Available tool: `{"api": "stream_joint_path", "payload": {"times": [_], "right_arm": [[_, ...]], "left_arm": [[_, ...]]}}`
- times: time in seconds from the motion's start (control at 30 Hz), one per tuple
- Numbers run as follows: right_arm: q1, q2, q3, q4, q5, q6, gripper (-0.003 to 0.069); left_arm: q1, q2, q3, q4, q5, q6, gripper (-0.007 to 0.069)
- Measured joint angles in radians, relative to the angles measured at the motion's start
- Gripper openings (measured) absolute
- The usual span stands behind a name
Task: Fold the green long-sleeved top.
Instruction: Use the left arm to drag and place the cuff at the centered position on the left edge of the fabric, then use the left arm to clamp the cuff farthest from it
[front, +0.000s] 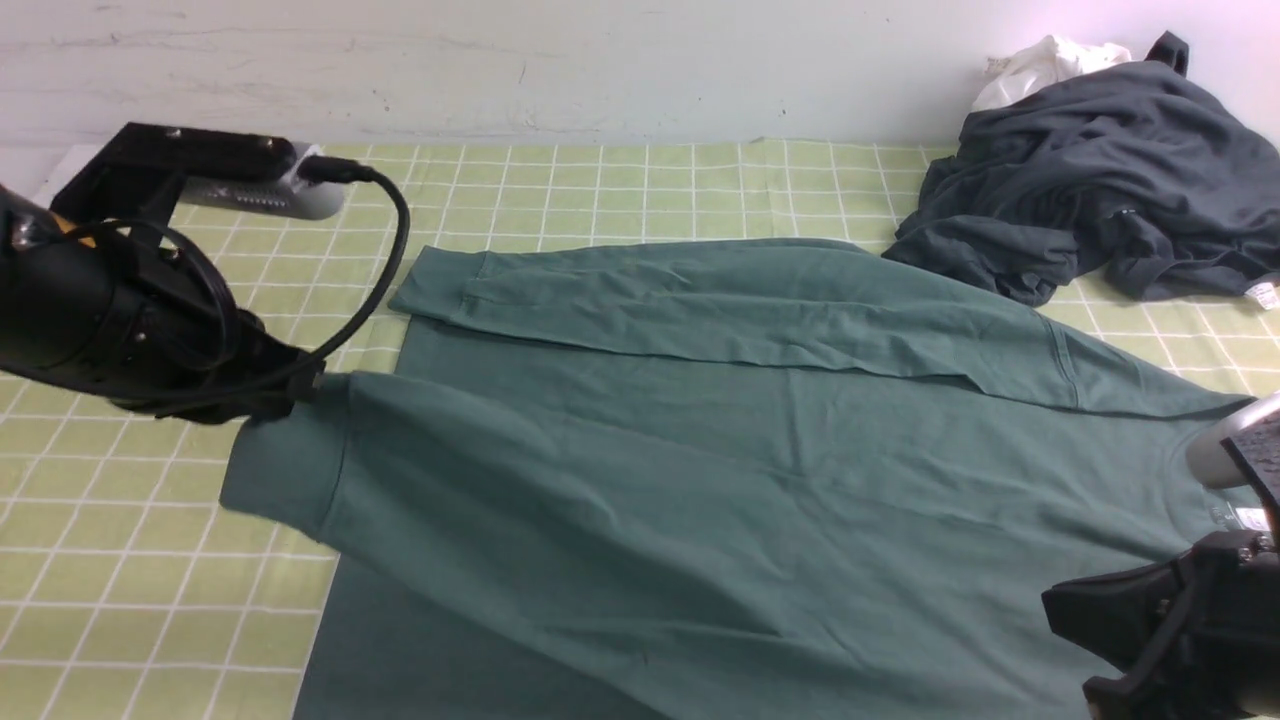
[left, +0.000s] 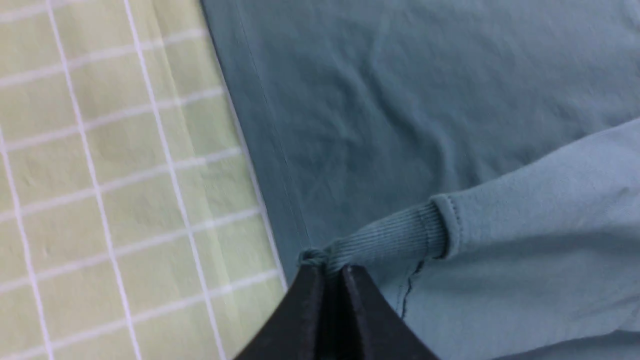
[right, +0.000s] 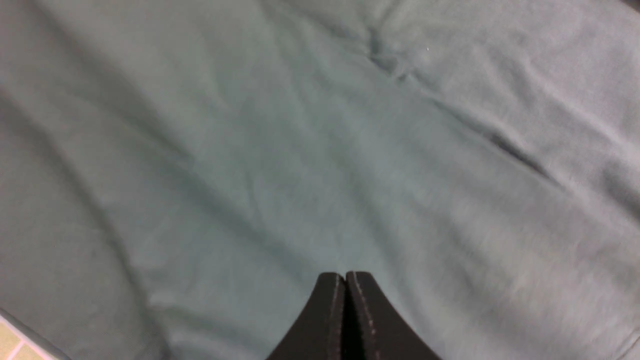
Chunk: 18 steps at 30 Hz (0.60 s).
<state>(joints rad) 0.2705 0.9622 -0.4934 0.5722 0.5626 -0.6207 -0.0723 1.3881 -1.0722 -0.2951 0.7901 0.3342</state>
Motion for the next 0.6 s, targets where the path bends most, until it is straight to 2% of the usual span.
{"api": "stream_joint_path", "payload": {"times": [0.17, 0.3, 0.37, 0.4, 0.43, 0.6], "right_arm": [[0.0, 0.0, 0.0, 0.006, 0.0, 0.0, -0.0008], [0.0, 0.0, 0.0, 0.011, 0.0, 0.0, -0.0008], [0.0, 0.0, 0.0, 0.014, 0.0, 0.0, -0.0008], [0.0, 0.0, 0.0, 0.014, 0.0, 0.0, -0.0008], [0.0, 0.0, 0.0, 0.014, 0.0, 0.0, -0.0008], [0.0, 0.0, 0.0, 0.016, 0.0, 0.0, -0.0008]], "left_arm": [[0.0, 0.212, -0.088, 0.002, -0.071, 0.023, 0.0027], [0.0, 0.37, -0.206, 0.003, -0.088, 0.023, 0.0111], [0.0, 0.439, -0.286, 0.004, -0.097, 0.023, 0.0209], [0.0, 0.452, -0.293, 0.004, -0.098, 0.023, 0.0229], [0.0, 0.501, -0.358, 0.004, -0.118, 0.023, 0.0307], [0.0, 0.634, -0.499, 0.001, -0.187, -0.021, 0.0466]]}}
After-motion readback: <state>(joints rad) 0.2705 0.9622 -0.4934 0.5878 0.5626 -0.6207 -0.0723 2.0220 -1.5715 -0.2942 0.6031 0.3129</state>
